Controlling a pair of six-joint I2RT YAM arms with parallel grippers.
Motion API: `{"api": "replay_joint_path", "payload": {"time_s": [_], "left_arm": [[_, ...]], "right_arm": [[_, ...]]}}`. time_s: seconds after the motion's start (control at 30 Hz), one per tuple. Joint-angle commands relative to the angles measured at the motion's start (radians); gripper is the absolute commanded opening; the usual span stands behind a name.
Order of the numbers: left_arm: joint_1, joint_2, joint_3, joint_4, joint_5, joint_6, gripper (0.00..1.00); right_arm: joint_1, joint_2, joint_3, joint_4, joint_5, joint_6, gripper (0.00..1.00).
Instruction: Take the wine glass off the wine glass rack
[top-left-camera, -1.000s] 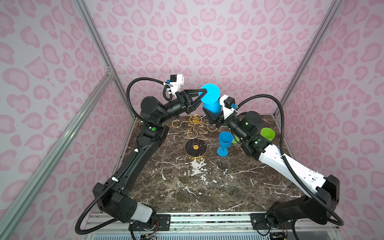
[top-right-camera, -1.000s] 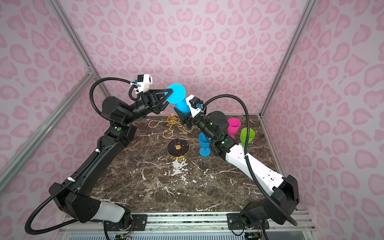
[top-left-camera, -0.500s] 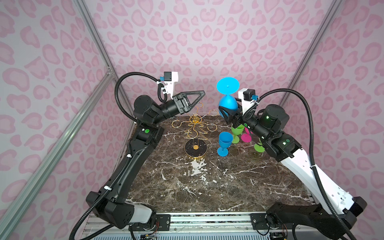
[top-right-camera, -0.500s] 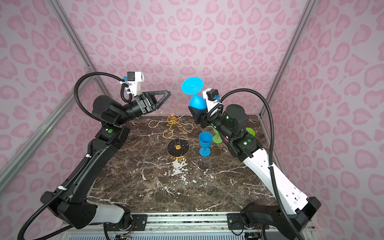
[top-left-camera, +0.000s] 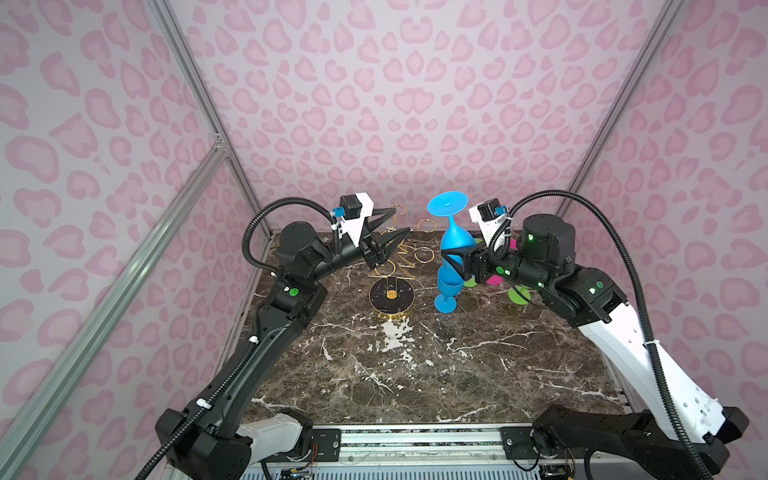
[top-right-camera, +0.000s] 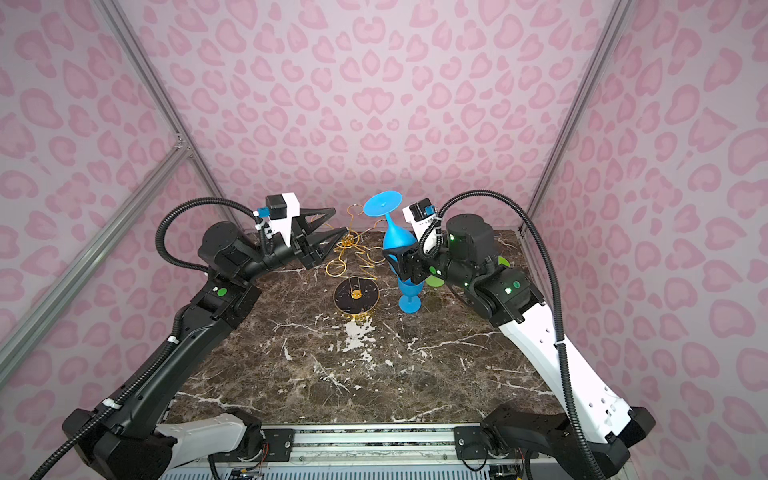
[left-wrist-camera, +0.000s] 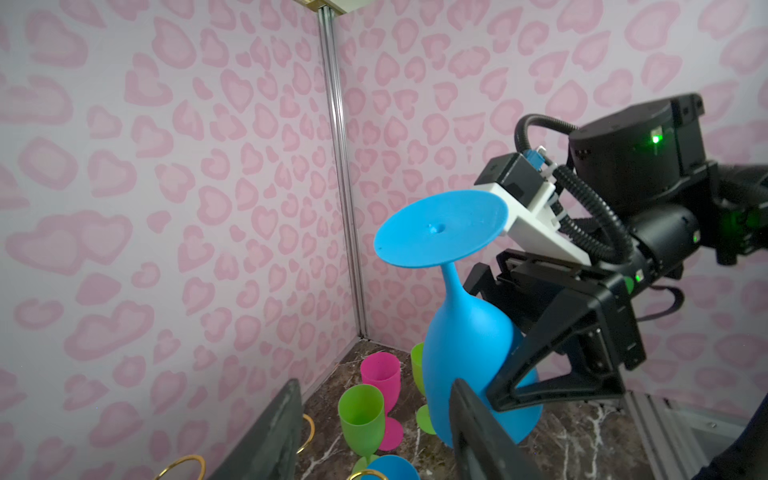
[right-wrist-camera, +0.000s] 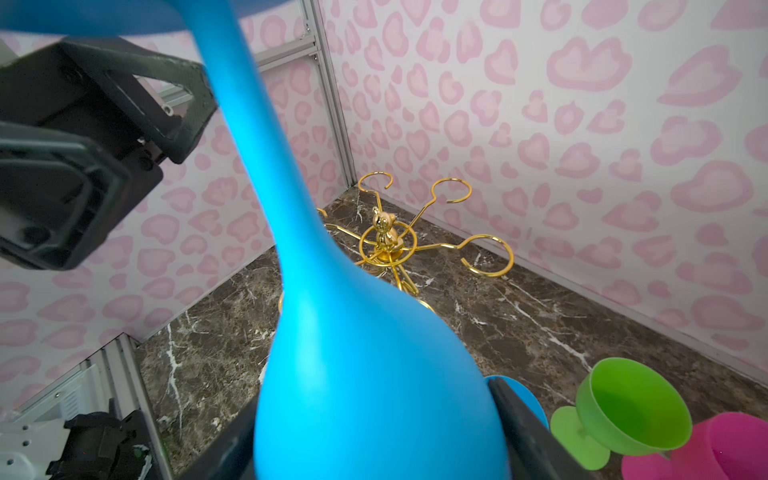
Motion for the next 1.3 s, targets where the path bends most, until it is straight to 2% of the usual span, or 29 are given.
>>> {"api": "replay_joint_path", "payload": {"time_s": [0.0,0.4,0.7,0.8,1.03,1.27], "left_arm": [[-0.005,-0.02,-0.036,0.025,0.048,0.316,0.6],[-0.016,-0.027,-0.058,0.022,0.031,0.471,0.58],[-0.025,-0.032,-0.072,0.013,0.027,0.537,0.5],[-0.025,-0.034,-0.075,0.012,0.021,0.556,0.45],[-0.028,-0.034,-0.076,0.007,0.006,0.569,0.26],[-0.029,-0.035,-0.077,0.001,-0.007,0.58,0.13]], "right_arm": [[0.01,0.012,-0.011,-0.027,-0.037,0.027,0.49],[0.071,0.049,-0.062,0.02,-0.08,0.083,0.43],[0.094,0.077,-0.056,0.03,-0.117,0.113,0.4],[0.097,0.085,-0.05,0.03,-0.128,0.12,0.4],[0.105,0.103,-0.059,0.044,-0.147,0.144,0.39],[0.109,0.118,-0.051,0.052,-0.17,0.155,0.39]]}}
